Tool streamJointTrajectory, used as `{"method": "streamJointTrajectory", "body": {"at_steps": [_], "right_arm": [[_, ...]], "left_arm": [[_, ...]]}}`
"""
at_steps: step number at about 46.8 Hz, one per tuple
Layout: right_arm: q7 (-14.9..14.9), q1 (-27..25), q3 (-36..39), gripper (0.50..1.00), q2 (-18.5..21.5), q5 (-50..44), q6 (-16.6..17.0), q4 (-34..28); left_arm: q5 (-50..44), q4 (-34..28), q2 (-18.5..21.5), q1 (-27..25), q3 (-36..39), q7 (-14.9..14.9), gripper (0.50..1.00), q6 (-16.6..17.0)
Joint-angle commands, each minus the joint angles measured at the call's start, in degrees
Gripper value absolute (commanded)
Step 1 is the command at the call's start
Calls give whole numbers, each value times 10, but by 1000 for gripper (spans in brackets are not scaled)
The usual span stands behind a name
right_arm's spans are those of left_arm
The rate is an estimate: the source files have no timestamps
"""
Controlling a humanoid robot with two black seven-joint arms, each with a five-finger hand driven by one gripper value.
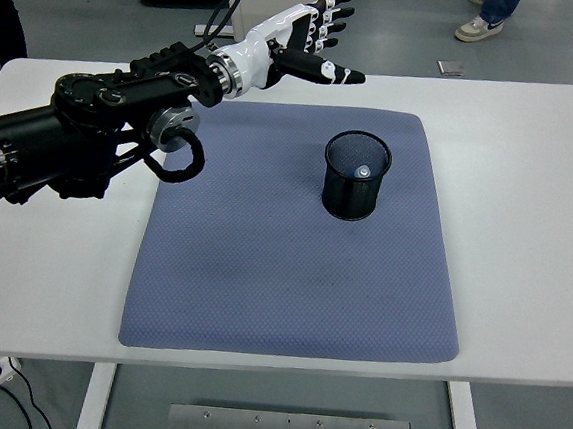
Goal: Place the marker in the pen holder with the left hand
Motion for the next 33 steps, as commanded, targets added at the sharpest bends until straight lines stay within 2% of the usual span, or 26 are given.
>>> {"method": "streamJointTrajectory", "body": {"at_steps": [1,10,13,18,20,25,33], "right_arm": [[0,0,0,1000,0,0,0,0],[0,0,0,1000,0,0,0,0],[0,0,0,1000,0,1,0,0],[0,0,0,1000,0,0,0,0],[0,0,0,1000,0,0,0,0],[0,0,0,1000,0,0,0,0],[0,0,0,1000,0,0,0,0]], "left_arm": [[1,0,25,3,0,1,1000,-1],[-8,2,46,54,-25,-3,1000,2],[-10,2,53,89,-59,-21,1000,1],[-10,1,70,154,-148,-73,1000,-4],[-8,1,73,180,-189,-82,1000,-9],[-7,1,86,216,-264,-76,1000,-25],[-11,1,87,250,-308,-66,1000,-29]]}}
